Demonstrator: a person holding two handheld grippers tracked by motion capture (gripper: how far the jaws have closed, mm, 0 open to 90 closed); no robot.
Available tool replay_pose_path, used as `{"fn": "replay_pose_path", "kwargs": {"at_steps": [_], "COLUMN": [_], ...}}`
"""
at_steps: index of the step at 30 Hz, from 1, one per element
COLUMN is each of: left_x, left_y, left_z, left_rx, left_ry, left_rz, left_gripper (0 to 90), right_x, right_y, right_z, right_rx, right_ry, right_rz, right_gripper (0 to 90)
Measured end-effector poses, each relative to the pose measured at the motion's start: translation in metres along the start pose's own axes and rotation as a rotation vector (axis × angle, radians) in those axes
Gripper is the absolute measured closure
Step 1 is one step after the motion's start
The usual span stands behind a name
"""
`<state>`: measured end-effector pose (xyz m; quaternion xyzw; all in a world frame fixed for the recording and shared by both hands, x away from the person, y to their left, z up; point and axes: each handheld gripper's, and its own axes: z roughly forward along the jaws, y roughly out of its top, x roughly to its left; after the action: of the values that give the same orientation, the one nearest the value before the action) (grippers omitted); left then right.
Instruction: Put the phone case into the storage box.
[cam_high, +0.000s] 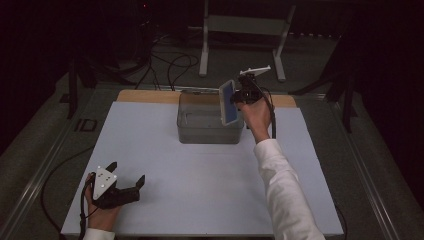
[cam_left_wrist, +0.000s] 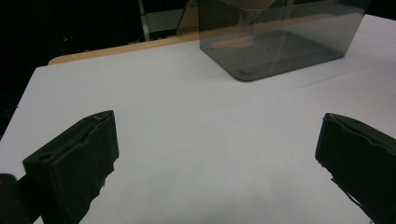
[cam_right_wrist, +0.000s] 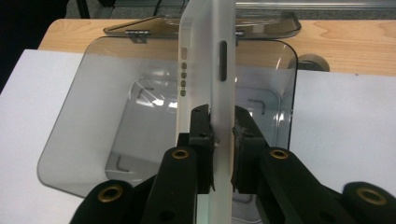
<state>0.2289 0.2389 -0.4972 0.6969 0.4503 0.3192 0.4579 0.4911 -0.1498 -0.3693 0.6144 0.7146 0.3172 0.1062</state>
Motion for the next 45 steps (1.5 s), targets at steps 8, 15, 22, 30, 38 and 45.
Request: {"fn": "replay_pose_path", "kwargs": {"at_steps": [8,15,22,30,38,45], "left_x": [0.0,0.0,0.0,0.0,0.0,-0.001], "left_y": [0.0,0.0,0.0,0.0,0.0,0.0], "left_z": [-0.001,0.0,0.0,0.0,0.0,0.0], "left_rx": [-0.002,-0.003,-0.003,-0.003,-0.002,-0.003], "left_ry": [-0.001,-0.002,-0.003,-0.004,-0.005,-0.005], "left_rz": [-0.003,-0.002,-0.002,-0.003,-0.001,-0.001], "left_gripper": [0.3,0.3,0.3,0.3,0.3,0.3], "right_x": [-0.002,-0.003,-0.005,-0.008,-0.011,-0.014], "right_y": [0.001,0.001,0.0,-0.001,-0.004,-0.007], "right_z": [0.005,0.01,0.015,0.02,0.026,0.032], "right_rx": [-0.003,0.002,0.012,0.021,0.027,0.037], "right_ry": [-0.026,-0.046,-0.084,-0.105,-0.122,-0.126], "right_rz": [0.006,0.007,0.007,0.017,0.017,0.024], "right_gripper": [81.8,81.8,81.7,81.7,81.7,81.7]}}
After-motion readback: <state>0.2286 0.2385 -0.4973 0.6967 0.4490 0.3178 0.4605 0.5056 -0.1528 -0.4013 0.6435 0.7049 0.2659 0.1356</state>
